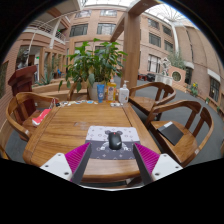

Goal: Arrange mouse

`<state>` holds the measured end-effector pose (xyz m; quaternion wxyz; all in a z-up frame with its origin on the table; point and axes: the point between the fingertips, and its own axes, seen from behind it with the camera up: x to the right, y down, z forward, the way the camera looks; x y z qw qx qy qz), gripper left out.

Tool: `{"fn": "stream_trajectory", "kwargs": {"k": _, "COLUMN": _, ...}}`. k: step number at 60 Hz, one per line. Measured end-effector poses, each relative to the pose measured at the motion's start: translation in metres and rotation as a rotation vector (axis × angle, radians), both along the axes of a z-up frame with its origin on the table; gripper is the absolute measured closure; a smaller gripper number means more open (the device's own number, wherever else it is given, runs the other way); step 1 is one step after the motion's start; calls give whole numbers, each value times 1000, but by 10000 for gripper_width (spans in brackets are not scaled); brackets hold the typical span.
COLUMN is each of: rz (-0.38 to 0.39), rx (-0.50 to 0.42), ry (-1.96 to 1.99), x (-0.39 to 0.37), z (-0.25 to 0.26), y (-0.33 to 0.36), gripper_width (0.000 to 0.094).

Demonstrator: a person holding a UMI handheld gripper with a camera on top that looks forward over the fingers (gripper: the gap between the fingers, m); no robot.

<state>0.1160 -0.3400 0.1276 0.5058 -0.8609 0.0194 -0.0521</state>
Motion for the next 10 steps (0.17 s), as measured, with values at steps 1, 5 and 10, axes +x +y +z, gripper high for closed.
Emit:
{"fn": "stream_trajectory", "kwargs": {"k": 1, "rz": 1, "rx": 2, "ry": 0, "x": 0, "z": 1, "y": -2, "gripper_width": 81}}
{"fn": "stream_trajectory", "kwargs": {"k": 5, "rz": 2, "rx": 12, "ry": -10, "x": 0, "z": 3, "y": -8, "gripper_width": 84}}
{"fn": "stream_trajectory", "kwargs": {"k": 10, "rz": 3, "rx": 5, "ry": -9, "x": 0, "z": 3, "y": -14, "gripper_width": 85}}
